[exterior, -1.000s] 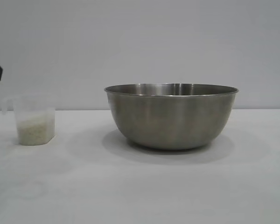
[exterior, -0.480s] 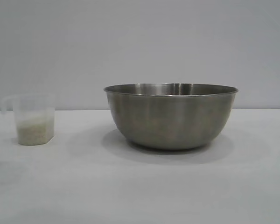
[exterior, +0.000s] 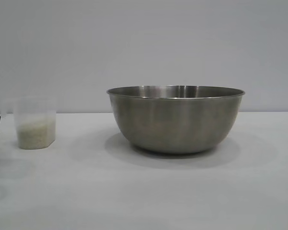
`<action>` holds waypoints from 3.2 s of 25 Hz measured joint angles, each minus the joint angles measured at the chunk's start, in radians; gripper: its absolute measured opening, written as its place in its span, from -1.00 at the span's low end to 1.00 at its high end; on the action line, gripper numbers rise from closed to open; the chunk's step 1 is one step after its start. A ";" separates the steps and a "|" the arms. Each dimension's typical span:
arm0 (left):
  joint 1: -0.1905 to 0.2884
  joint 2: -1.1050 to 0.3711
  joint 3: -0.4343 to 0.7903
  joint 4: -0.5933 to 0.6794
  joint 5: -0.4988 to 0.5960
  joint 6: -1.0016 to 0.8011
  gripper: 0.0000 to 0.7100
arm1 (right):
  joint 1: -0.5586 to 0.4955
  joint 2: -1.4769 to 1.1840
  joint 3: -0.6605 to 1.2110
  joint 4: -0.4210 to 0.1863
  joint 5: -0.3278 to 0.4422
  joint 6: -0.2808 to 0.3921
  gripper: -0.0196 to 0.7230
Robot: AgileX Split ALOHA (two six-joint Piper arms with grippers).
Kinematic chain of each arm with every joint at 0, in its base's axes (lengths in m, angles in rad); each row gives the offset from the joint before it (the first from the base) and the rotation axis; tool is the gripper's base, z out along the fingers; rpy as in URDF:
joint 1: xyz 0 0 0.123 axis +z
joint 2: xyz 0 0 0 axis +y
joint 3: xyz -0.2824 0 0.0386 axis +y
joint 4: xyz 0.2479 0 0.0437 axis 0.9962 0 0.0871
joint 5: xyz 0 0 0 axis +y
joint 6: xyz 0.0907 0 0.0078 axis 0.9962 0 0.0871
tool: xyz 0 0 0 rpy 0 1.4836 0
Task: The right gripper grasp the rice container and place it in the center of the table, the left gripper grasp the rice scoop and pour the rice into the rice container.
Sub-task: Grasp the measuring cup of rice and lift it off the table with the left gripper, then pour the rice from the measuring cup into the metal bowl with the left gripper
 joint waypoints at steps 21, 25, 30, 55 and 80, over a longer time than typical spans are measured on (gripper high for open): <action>0.000 0.060 -0.149 -0.002 -0.001 0.008 -0.07 | 0.000 0.000 0.000 0.000 0.000 0.003 0.38; 0.000 0.078 -0.188 -0.002 -0.001 0.010 -0.07 | 0.000 0.000 0.000 0.000 0.000 0.003 0.38; 0.000 0.081 -0.236 -0.002 -0.001 0.014 -0.07 | 0.000 0.000 0.000 0.000 0.000 0.003 0.38; 0.000 -0.054 -0.339 0.270 0.022 0.065 -1.00 | 0.000 0.000 0.000 0.000 0.000 0.004 0.38; -0.196 -0.152 -0.769 0.878 0.452 0.779 -1.00 | 0.000 0.000 0.000 0.000 0.000 0.008 0.38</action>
